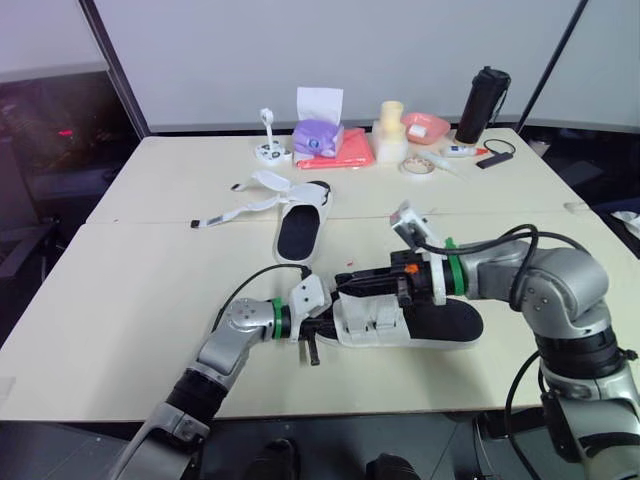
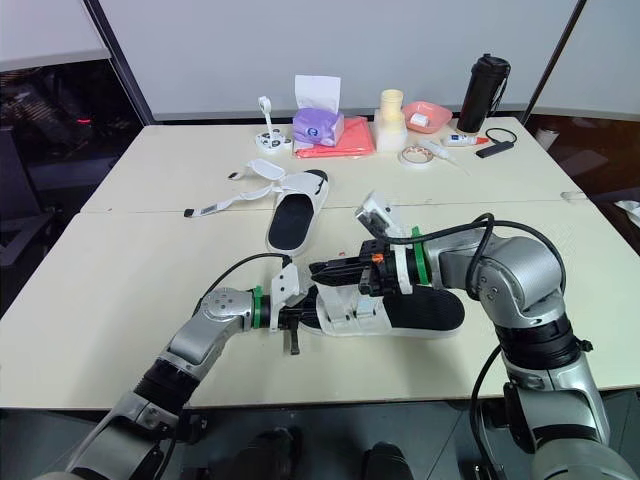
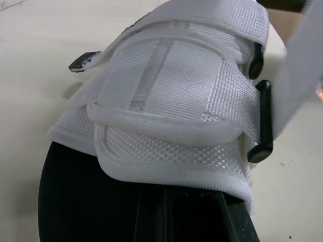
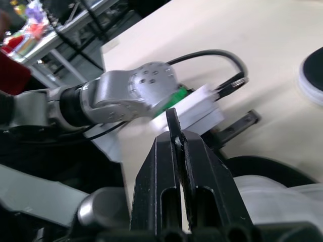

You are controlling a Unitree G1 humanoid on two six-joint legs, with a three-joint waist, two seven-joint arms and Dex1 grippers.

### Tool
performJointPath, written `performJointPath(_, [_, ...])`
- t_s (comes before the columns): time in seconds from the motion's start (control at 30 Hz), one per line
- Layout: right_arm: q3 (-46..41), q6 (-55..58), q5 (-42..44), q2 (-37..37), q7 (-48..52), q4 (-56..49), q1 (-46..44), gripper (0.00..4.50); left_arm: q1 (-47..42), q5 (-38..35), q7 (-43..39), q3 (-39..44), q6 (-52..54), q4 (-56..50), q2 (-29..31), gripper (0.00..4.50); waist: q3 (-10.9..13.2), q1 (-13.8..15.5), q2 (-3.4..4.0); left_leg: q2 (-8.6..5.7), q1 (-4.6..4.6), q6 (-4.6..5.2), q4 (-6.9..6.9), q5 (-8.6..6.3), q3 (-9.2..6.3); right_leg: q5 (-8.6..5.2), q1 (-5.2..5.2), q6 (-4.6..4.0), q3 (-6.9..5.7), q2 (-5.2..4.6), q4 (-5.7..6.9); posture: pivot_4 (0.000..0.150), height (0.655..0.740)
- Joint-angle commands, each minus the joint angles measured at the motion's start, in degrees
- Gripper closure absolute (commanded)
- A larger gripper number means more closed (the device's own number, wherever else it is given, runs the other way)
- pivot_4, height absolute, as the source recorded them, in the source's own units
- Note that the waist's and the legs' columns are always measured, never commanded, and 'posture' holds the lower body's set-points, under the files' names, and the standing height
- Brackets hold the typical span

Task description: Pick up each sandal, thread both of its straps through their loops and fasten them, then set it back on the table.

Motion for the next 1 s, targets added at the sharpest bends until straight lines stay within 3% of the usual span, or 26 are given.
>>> performJointPath(0.03, [-1.05, -6.98, -2.93, 0.80, -0.76, 3.52, -3.19, 4.42, 3.02, 5.55, -0.39, -4.83, 1.81, 6.32, 1.60, 4.50, 0.00, 0.00, 0.00, 0.00, 0.00, 0.00, 0.00, 0.00, 0.01, 0.00, 0.01, 0.00, -0.01, 0.00, 0.00, 0.150, 0.7400])
performJointPath(0.4, [6.06, -17.27, -15.06, 0.96, -2.04, 15.87, -3.38, 4.42, 3.75, 5.82, -0.50, -4.58, 1.49, 5.83, 1.57, 4.50, -0.01, -0.07, 0.01, 0.01, 0.10, 0.00, 0.00, 0.00, 0.02, 0.00, 0.09, 0.00, 0.00, 0.03, 0.01, 0.150, 0.7400])
performJointPath(0.83, [13.63, -22.44, -25.00, 0.76, -2.92, 18.87, -1.14, 4.42, 3.77, 5.54, 0.15, -4.22, 1.69, 5.31, 1.67, 4.50, -0.03, -0.25, 0.00, 0.03, 0.52, -0.03, -0.02, -0.01, 0.02, -0.02, 0.27, -0.02, 0.00, 0.04, -0.02, 0.150, 0.7400])
performJointPath(1.0, [16.00, -24.54, -28.89, 1.13, -2.69, 20.13, -1.49, 2.03, 3.53, 5.45, 0.24, -4.15, 1.64, 5.30, 1.66, 4.50, -0.04, -0.18, 0.01, 0.03, 0.56, -0.03, -0.04, -0.01, -0.03, -0.08, 0.29, -0.13, 0.01, 0.04, -0.02, 0.150, 0.7400])
